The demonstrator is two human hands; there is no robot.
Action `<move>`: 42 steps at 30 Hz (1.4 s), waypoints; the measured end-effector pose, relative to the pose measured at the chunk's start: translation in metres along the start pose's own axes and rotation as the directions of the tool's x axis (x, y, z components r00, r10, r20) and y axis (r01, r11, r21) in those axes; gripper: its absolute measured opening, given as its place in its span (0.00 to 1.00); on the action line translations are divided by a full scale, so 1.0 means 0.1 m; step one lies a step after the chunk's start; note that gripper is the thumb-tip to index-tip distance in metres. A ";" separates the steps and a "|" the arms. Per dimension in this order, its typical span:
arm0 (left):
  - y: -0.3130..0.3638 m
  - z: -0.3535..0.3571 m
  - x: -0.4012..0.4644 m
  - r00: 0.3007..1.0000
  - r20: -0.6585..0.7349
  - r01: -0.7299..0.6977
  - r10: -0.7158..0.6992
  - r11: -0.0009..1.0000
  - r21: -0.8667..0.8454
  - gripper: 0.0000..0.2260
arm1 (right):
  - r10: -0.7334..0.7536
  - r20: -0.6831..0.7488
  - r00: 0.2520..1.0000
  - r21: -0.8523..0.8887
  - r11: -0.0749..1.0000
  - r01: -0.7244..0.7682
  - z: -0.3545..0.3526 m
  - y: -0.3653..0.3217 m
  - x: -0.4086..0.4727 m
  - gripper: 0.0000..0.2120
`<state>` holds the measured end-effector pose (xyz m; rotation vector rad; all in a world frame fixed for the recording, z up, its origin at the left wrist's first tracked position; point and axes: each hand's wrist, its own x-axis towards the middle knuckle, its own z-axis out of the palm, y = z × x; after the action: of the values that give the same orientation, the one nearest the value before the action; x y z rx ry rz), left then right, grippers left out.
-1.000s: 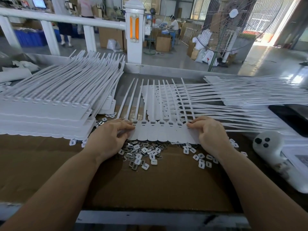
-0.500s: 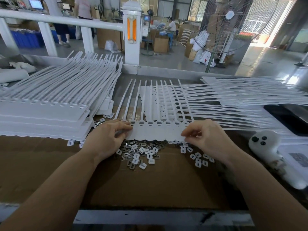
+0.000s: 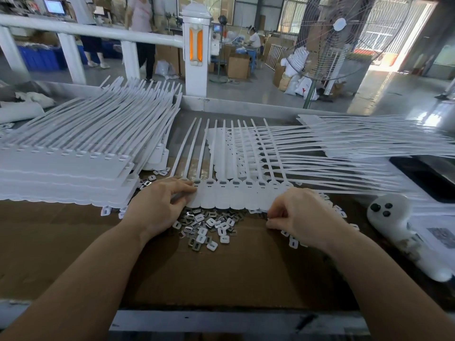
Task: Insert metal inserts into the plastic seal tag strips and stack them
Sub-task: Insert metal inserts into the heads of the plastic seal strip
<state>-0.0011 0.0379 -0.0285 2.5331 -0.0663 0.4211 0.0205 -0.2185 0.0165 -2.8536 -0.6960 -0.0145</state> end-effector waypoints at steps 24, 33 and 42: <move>-0.04 0.03 0.01 1.000 -0.019 -0.009 0.009 1.000 -0.006 0.12 | 0.033 -0.432 0.901 0.124 0.992 0.023 0.16 0.08 0.46 0.07; -0.04 0.03 0.01 1.000 -0.021 -0.009 0.009 1.000 -0.003 0.12 | -0.018 -0.379 0.925 -0.040 0.999 0.003 0.25 0.09 0.51 0.08; -0.02 0.02 0.01 1.000 -0.006 0.003 -0.003 1.000 0.006 0.12 | -0.034 -0.382 0.924 -0.042 0.999 0.020 0.27 0.10 0.49 0.08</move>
<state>0.0005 0.0390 -0.0308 2.5377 -0.0591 0.4279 0.0674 -0.1998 -0.0095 -2.7503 -0.6529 -0.5794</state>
